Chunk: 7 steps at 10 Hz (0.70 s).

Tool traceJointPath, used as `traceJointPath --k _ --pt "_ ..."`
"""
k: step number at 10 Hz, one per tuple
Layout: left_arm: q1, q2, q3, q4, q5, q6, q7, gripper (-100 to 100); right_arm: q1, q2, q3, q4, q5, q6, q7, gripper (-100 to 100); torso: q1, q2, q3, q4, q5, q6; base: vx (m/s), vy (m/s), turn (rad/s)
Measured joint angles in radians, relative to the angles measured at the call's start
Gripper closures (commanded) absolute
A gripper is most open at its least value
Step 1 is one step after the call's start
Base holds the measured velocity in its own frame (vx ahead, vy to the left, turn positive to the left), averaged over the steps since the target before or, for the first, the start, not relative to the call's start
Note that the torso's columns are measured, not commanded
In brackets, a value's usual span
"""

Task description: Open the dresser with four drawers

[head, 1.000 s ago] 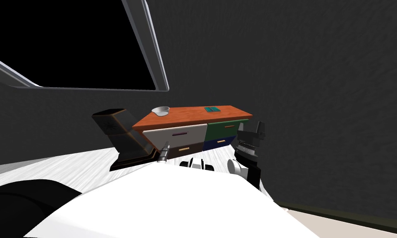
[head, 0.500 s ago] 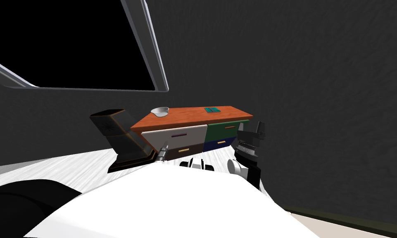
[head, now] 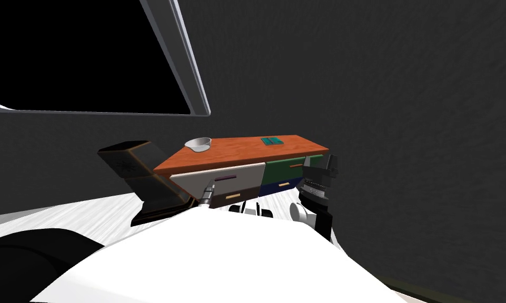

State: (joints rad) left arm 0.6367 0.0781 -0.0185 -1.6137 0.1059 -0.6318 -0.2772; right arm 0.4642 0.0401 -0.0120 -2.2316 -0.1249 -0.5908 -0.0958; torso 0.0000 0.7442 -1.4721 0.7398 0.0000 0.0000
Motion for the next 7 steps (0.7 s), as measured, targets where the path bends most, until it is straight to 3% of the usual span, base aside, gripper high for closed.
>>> traceJointPath --k 4,7 --pt "0.0 -0.099 0.001 -0.003 0.001 -0.001 -0.002 -100 0.0 0.0 0.0 0.0 0.0 0.0 0.0 0 0.0 -0.007 -0.005 -0.002 0.0 0.0 -0.001 0.001 0.0" --pt "0.015 -0.102 0.0 -0.032 0.004 0.014 -0.005 -100 0.0 0.0 0.0 0.0 0.0 0.0 0.0 0 0.001 -0.01 -0.007 -0.003 0.0 0.0 0.073 0.022 -0.021"
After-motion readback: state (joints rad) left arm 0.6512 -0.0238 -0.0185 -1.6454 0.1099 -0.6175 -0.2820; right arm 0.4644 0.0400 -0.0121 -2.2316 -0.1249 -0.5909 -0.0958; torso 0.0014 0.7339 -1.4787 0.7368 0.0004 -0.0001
